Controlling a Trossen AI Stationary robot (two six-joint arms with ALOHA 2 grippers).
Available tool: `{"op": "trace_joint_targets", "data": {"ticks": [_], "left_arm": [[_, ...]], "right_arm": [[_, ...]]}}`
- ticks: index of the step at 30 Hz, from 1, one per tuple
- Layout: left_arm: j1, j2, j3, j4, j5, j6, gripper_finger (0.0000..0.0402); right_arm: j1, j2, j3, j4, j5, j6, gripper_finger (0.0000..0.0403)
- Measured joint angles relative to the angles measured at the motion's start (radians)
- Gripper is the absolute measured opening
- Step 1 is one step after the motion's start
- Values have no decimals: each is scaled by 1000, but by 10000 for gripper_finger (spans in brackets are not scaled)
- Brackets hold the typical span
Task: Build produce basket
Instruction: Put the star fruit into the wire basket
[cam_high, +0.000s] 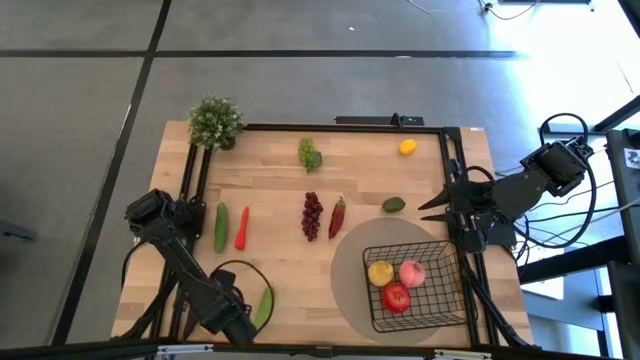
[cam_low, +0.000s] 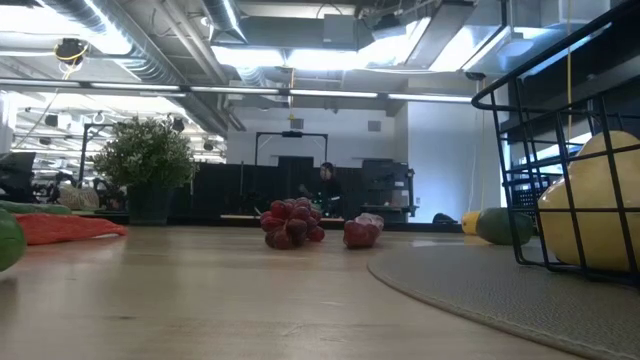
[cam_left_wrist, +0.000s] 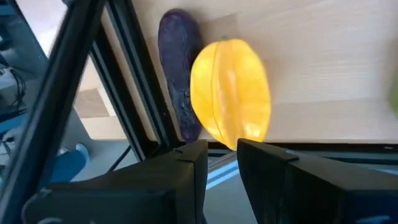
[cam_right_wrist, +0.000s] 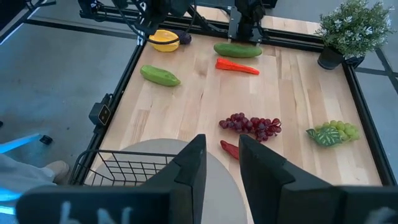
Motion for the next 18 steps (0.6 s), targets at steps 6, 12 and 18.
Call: {"op": "trace_joint_targets", "data": {"ticks": [6,12,18], "left_arm": [[-44,0,-59,83,-21,-110,78],[-70,0,-100,127,-79,-158,78],[-69,0,-139,133,-89,-183,78]], "right_arm": [[0,0,0,0,0,0,88],[0,0,0,0,0,-2,88],[0,0,0,0,0,-4,88]]}}
